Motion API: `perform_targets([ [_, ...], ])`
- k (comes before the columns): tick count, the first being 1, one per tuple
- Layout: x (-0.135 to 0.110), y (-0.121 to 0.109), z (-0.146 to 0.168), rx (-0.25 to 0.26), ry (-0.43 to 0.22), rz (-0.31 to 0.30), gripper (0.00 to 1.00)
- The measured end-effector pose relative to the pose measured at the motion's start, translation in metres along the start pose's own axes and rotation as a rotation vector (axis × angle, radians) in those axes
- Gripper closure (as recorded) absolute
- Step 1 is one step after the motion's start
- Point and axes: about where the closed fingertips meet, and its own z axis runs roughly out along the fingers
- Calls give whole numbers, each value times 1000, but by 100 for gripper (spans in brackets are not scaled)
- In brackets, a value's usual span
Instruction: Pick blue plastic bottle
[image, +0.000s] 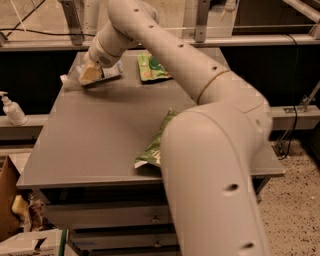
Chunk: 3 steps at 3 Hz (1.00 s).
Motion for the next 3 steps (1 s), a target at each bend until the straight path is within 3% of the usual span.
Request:
perform_targets([
  [1, -31, 7, -69, 143, -23, -24, 100],
  [2, -55, 34, -110, 224, -26, -58, 100],
  [3, -61, 54, -121, 238, -22, -58, 83],
])
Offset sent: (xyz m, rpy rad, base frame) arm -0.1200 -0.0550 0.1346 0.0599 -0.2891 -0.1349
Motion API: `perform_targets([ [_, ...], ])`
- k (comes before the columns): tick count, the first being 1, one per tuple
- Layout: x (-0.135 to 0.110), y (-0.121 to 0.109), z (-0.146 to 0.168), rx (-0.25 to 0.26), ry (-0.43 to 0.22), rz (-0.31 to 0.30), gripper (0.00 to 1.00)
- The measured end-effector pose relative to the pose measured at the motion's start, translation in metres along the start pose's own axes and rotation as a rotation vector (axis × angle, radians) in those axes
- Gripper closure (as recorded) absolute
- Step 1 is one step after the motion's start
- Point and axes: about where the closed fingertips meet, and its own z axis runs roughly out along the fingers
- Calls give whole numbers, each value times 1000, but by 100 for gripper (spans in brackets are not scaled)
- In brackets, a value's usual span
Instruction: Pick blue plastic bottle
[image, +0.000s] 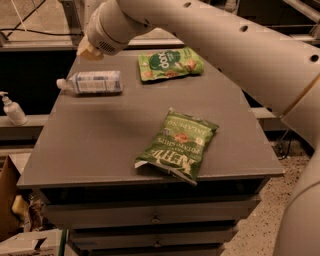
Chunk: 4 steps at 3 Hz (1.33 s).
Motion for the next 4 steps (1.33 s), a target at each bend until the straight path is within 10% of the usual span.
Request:
perform_targets([
  [4, 24, 17, 30, -108, 22, 83, 0],
])
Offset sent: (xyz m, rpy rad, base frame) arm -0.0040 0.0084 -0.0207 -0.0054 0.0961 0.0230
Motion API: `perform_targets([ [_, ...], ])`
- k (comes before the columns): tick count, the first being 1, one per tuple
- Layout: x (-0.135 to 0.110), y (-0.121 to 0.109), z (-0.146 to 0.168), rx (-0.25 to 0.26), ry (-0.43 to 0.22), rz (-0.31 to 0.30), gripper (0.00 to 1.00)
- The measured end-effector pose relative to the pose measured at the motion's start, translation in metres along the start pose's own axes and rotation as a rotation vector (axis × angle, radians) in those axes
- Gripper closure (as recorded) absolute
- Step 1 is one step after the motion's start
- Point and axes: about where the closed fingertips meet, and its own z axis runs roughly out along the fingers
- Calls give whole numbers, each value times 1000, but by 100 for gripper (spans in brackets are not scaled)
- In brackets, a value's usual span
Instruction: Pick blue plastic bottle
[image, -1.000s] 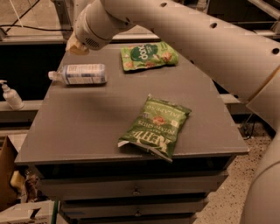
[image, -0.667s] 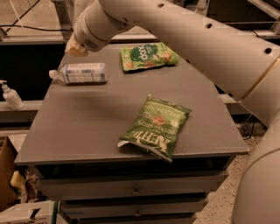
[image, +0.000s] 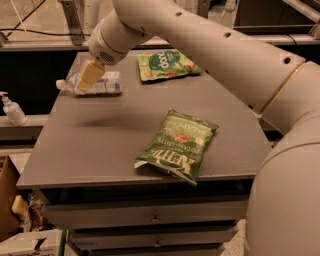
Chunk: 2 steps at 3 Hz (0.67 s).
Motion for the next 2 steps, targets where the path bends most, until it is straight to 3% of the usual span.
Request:
perform_targets([
  [2, 39, -7, 28, -55, 31, 72, 0],
])
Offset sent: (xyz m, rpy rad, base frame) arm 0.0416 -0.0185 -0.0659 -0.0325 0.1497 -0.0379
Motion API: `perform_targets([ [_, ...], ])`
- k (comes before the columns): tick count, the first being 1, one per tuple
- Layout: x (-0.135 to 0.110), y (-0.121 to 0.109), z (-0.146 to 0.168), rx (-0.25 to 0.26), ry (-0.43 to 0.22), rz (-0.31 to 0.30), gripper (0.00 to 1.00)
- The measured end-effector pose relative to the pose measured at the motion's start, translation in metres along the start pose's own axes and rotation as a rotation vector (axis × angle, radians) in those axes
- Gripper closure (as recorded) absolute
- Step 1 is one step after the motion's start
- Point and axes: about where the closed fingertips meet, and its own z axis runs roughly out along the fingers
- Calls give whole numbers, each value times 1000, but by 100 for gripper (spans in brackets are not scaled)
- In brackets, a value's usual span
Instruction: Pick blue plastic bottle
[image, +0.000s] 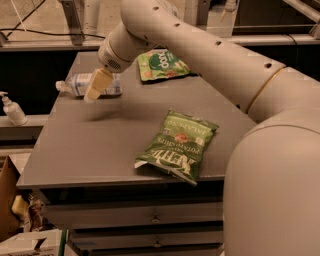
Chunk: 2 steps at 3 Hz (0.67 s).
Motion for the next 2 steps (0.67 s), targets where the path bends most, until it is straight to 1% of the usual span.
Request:
perform_targets([
  [1, 13, -9, 16, -32, 18, 18, 0],
  [2, 19, -19, 29, -55, 30, 11, 17],
])
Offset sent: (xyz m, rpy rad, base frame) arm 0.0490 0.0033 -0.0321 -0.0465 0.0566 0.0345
